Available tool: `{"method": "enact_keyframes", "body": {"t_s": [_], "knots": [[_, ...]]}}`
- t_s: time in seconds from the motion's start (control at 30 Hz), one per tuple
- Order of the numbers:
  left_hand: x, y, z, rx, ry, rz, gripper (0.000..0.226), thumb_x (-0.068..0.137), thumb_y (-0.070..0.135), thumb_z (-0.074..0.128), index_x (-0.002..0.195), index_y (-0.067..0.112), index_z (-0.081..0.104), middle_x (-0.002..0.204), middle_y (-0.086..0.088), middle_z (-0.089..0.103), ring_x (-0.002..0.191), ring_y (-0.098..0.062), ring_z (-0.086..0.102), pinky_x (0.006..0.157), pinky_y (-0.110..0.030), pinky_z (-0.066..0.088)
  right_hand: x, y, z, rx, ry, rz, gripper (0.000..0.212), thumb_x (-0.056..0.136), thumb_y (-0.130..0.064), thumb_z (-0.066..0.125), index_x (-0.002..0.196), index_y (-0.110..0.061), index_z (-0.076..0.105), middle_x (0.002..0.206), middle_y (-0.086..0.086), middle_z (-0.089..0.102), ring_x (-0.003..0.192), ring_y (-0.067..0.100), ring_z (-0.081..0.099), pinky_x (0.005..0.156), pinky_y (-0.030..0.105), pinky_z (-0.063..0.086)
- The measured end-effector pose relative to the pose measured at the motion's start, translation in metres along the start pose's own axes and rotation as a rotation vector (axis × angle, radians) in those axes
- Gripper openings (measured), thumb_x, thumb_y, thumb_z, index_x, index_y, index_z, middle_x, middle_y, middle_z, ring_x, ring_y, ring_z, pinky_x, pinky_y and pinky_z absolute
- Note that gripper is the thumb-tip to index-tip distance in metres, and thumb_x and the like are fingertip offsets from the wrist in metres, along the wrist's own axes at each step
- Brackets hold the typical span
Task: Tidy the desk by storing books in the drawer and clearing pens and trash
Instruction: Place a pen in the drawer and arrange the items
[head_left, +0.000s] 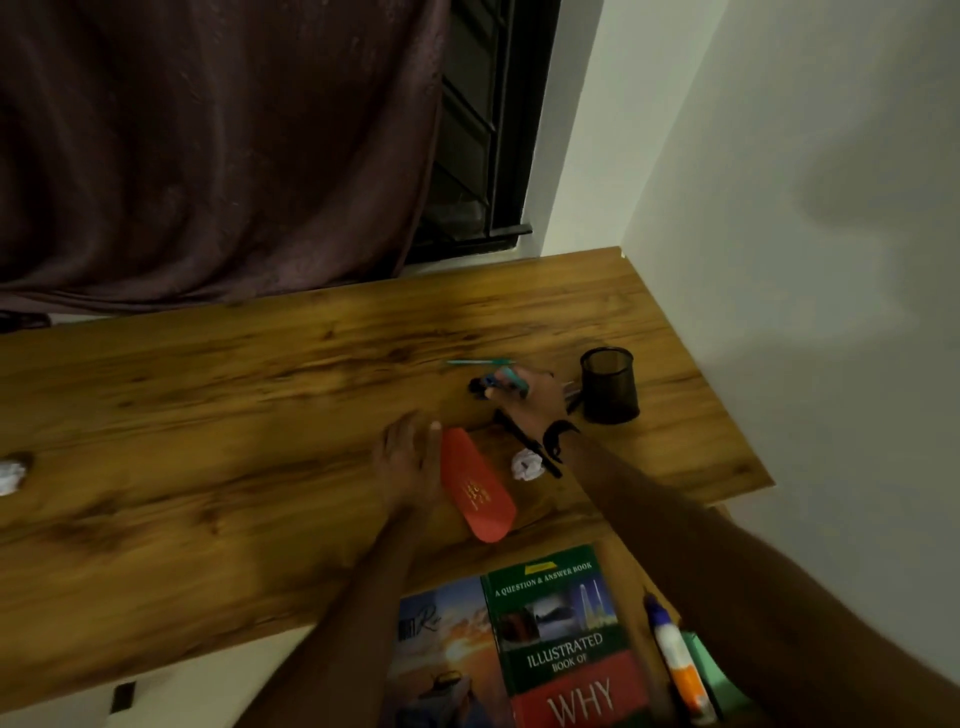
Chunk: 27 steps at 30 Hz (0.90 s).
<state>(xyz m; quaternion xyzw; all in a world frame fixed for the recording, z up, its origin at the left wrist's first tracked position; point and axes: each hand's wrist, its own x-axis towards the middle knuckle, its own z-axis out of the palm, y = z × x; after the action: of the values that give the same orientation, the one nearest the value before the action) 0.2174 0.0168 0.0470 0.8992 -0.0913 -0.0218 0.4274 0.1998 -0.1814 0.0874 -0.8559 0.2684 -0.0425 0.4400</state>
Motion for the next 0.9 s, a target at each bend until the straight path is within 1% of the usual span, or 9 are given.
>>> {"method": "enact_keyframes", "body": {"t_s": [0.1,0.2,0.3,0.37,0.43,0.53,0.7,0.8,0.9], "knots": [[-0.013,0.045,0.0,-0.15,-0.073,0.002,0.049,0.089,0.054,0.054,0.124,0.02,0.059,0.12,0.0,0.064,0.105,-0.018,0.06,0.089,-0.036,0.051,-0.043,-0.001,-0.005,0.061,0.011,-0.087,0.032,0.088,-0.029,0.069,0.115,-0.013,0.066,0.111,0.002,0.068,0.101,0.017,0.063,0.091,0.031,0.052],[-0.031,0.073,0.006,-0.257,-0.138,0.019,0.047,0.086,0.042,0.066,0.125,0.017,0.061,0.109,0.006,0.067,0.097,-0.007,0.061,0.082,-0.02,0.047,-0.075,0.008,-0.011,0.049,0.022,-0.137,0.023,0.089,-0.032,0.065,0.105,-0.015,0.07,0.094,0.004,0.071,0.084,0.018,0.066,0.076,0.033,0.055],[-0.05,0.084,0.016,-0.286,-0.171,0.022,0.03,0.087,0.024,0.068,0.113,0.01,0.069,0.104,-0.006,0.072,0.094,-0.016,0.068,0.071,-0.002,0.046,-0.1,0.022,-0.022,0.084,-0.012,-0.16,0.02,0.09,-0.023,0.066,0.107,-0.013,0.069,0.095,0.003,0.07,0.079,0.01,0.062,0.07,0.023,0.05],[-0.067,0.089,0.02,-0.362,-0.193,-0.032,0.024,0.088,0.02,0.067,0.109,0.009,0.071,0.104,-0.01,0.072,0.091,-0.016,0.068,0.074,-0.011,0.053,-0.12,0.027,-0.037,0.217,-0.109,-0.119,0.017,0.089,-0.016,0.068,0.105,-0.015,0.064,0.093,-0.007,0.066,0.079,-0.002,0.058,0.069,0.01,0.047],[-0.089,0.091,0.028,-0.372,-0.185,-0.052,0.023,0.087,0.022,0.066,0.106,0.011,0.072,0.102,-0.011,0.073,0.09,-0.019,0.069,0.08,-0.031,0.058,-0.137,0.047,-0.053,0.375,-0.188,-0.058,0.018,0.09,-0.017,0.066,0.108,-0.015,0.062,0.094,-0.011,0.063,0.085,-0.001,0.06,0.074,0.014,0.049],[-0.134,0.102,0.044,-0.258,-0.316,-0.003,0.021,0.088,0.014,0.065,0.108,0.009,0.072,0.097,-0.01,0.074,0.084,-0.016,0.067,0.075,-0.026,0.052,-0.165,0.09,-0.079,0.47,-0.169,0.109,0.037,0.095,-0.043,0.055,0.114,-0.014,0.066,0.104,0.001,0.067,0.098,0.014,0.062,0.086,0.026,0.049],[-0.217,0.099,0.087,-0.045,-0.564,0.071,0.024,0.088,0.007,0.064,0.112,0.005,0.07,0.107,-0.013,0.072,0.094,-0.021,0.068,0.08,-0.025,0.05,-0.214,0.165,-0.119,0.319,-0.265,0.175,0.03,0.105,-0.023,0.035,0.104,-0.009,0.061,0.079,-0.009,0.051,0.071,0.003,0.047,0.066,0.016,0.039],[-0.26,0.089,0.104,0.082,-0.655,-0.01,0.024,0.089,0.005,0.061,0.111,0.002,0.069,0.108,-0.017,0.071,0.098,-0.028,0.067,0.079,-0.024,0.045,-0.236,0.204,-0.127,0.262,-0.382,0.205,0.029,0.104,-0.021,0.039,0.117,-0.006,0.061,0.107,-0.004,0.057,0.098,0.011,0.053,0.085,0.027,0.044],[-0.29,0.08,0.121,0.143,-0.631,-0.1,0.027,0.08,0.005,0.069,0.106,0.003,0.068,0.105,-0.018,0.07,0.099,-0.029,0.065,0.081,-0.029,0.047,-0.25,0.225,-0.131,0.234,-0.391,0.25,0.011,0.099,-0.014,0.052,0.099,-0.016,0.063,0.117,0.007,0.06,0.115,0.022,0.056,0.096,0.035,0.046]]}}
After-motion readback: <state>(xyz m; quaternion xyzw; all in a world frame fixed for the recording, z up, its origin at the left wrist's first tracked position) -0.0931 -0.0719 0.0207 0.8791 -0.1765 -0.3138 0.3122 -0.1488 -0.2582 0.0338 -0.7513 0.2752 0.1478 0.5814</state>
